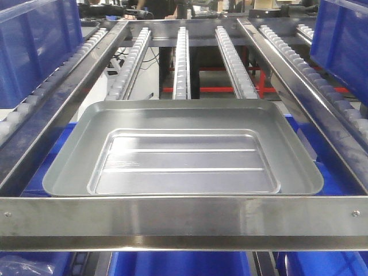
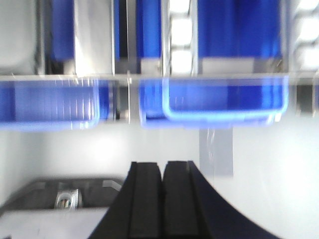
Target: Grab silver tray and place in blue box
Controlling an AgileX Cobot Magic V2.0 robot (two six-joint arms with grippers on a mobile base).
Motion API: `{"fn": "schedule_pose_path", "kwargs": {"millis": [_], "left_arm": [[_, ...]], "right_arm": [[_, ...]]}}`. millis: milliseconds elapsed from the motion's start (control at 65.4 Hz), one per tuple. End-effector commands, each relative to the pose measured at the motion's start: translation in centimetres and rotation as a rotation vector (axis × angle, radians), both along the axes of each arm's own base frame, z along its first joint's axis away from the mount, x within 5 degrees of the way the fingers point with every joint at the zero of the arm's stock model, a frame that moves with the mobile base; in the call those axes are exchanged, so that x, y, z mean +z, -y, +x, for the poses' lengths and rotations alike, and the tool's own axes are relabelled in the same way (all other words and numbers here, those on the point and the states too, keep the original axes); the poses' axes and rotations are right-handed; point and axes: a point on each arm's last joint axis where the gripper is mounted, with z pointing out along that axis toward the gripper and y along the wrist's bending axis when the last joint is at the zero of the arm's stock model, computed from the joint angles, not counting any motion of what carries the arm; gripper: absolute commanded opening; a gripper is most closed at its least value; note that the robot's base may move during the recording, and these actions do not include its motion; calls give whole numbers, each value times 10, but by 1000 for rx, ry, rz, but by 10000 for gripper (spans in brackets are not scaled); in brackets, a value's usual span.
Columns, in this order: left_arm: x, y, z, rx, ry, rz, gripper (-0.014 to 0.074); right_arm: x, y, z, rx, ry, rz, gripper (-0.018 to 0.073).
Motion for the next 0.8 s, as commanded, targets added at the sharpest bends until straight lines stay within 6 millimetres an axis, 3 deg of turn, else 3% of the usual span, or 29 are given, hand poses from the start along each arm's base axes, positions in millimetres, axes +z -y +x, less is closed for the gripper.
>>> {"fn": "schedule_pose_path", "kwargs": {"millis": [0,214,367,474,780], "left_arm": [[4,6,18,12,0,-67,-9],[-30,18,54,69,-177,-213,-9],[-44,29,71,31,-222,-326,-9],[-41,40,76,2,-222,-363,-8],[-5,97,86,-40,-119,-215,-6]], "right_arm": [[7,0,13,-3,35,15,49],[1,-8,38,-43,101,164,49],[-16,-12,56,-72,26,237,57],[-20,-23,66,-22,1,237,57],[-5,-90,103,17,27,149,60]]}}
